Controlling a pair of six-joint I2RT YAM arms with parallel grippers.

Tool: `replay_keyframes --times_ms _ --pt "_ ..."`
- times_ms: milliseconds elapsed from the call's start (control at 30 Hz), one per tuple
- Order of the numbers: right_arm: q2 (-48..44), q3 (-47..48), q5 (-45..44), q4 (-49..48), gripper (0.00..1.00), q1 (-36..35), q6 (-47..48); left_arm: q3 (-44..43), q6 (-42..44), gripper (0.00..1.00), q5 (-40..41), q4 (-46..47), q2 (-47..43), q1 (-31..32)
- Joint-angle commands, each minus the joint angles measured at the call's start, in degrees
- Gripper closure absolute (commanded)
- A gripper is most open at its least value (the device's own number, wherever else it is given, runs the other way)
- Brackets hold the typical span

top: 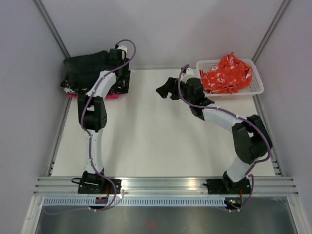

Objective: Fold and stack the trousers
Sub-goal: Neatly place the folded trousers to the corner

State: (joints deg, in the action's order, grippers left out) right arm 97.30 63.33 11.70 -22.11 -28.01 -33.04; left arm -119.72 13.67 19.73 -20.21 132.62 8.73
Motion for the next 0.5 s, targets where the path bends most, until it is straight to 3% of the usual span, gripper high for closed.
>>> replay_keyframes --times_ms 0,467 --pt "1.1 0.0 0.5 -2.4 0.02 -0.2 -0.4 -2.0 0.4 0.13 2.2 2.2 1.1 -1.2" --pt "3.8 0.0 2.2 -4.8 0.02 -0.2 -3.2 -1.0 -0.3 0.3 -2.0 2.1 3.2 -2.1"
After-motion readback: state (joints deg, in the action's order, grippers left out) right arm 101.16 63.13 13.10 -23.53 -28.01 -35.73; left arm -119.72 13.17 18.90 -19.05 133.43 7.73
